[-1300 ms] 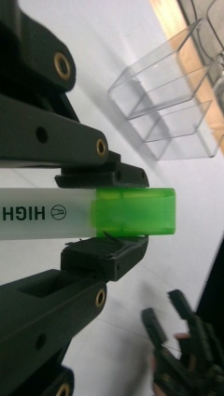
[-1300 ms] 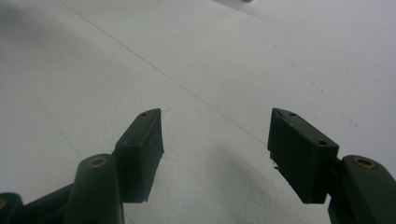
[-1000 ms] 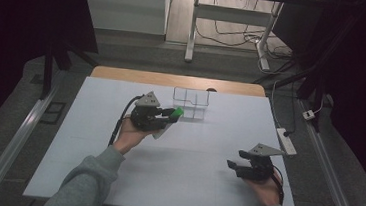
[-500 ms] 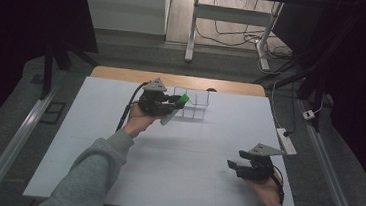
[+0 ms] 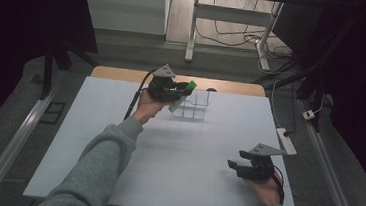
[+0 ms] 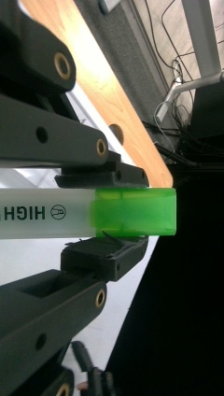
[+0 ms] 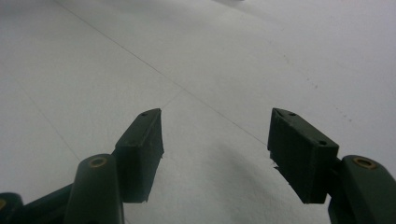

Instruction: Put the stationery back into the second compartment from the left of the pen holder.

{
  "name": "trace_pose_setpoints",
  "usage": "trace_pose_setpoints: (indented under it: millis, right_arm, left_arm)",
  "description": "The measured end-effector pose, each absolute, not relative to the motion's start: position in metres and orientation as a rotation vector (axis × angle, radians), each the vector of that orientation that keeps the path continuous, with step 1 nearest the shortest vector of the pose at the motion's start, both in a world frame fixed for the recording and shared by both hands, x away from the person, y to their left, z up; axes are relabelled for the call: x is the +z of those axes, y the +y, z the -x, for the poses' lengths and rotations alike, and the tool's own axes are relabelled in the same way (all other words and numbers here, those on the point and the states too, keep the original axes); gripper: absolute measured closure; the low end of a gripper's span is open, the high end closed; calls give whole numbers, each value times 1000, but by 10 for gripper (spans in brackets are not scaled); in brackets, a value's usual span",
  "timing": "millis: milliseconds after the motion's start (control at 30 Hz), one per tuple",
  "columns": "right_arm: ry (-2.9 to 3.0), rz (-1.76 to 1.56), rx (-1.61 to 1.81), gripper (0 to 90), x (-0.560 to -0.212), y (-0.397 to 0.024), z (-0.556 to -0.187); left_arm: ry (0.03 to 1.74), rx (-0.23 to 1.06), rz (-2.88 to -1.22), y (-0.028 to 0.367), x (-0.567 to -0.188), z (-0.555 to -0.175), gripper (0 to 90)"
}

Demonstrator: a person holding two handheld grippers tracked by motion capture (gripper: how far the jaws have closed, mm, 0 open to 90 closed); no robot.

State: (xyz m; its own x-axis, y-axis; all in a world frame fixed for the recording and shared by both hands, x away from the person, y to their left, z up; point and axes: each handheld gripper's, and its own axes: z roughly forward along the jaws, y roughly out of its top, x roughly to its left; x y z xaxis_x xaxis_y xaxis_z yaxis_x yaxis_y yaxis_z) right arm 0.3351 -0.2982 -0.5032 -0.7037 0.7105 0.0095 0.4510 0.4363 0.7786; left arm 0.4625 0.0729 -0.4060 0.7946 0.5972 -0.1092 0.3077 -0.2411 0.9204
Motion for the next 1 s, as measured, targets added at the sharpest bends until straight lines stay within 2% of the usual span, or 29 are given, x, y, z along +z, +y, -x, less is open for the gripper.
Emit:
trace_pose_setpoints:
  millis: [1000]
  right_arm:
    - [2393,-997,1135,357,-506,-297,-334]
  left_arm:
    - [724,340,-1827,38,-402,-517,661]
